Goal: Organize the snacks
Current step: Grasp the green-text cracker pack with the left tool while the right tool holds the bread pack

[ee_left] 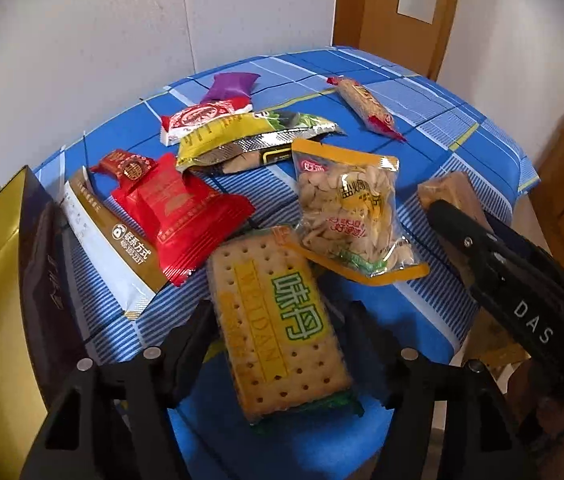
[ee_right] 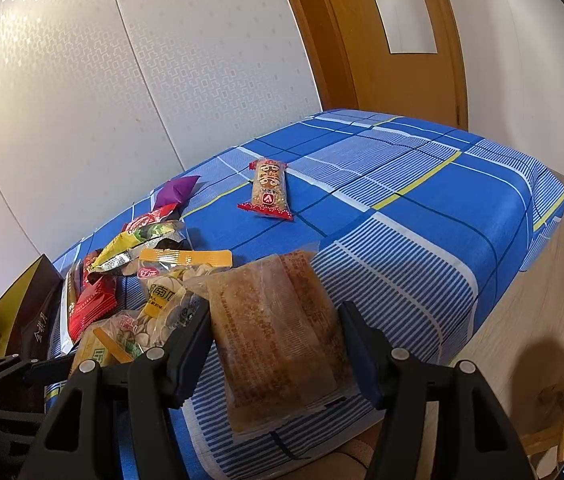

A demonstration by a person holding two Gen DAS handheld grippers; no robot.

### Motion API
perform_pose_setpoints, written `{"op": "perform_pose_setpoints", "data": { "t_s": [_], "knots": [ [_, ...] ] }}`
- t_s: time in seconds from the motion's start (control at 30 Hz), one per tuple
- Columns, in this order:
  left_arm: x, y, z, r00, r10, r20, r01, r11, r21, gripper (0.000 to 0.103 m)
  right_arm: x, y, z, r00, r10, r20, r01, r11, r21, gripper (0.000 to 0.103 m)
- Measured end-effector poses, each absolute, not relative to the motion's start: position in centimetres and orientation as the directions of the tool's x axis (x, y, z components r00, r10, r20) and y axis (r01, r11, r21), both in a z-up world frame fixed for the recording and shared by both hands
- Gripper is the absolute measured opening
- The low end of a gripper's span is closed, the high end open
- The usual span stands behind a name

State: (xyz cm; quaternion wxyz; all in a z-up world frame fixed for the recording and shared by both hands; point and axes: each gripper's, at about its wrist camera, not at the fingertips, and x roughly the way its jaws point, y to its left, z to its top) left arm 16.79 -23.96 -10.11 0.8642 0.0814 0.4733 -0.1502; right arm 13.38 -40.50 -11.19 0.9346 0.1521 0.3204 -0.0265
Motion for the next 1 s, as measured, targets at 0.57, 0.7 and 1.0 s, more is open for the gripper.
{"op": "perform_pose_setpoints", "data": {
  "t_s": [0.57,0.7,1.0],
  "knots": [
    [14.0,-23.4,-7.5,0.578,-0.253,-0.776,0.37,0.929,-0.028,0.051,13.4,-40.0,-11.3,0.791,0.019,-0.612,0.146,0.965,0.219,0.063],
    [13.1,-22.5,-6.0,0.594,-0.293,-0.749,0.377,0.924,-0.063,0.051,13.3,-40.0,-11.2,0.793,0.014,-0.609,0.148,0.965,0.216,0.063],
    [12.1,-18.9,-3.2,0.609,-0.338,-0.717,0.367,0.922,-0.123,0.051,12.1,-42.0,-10.8,0.831,0.033,-0.555,0.184,0.926,0.33,0.063]
  ]
}}
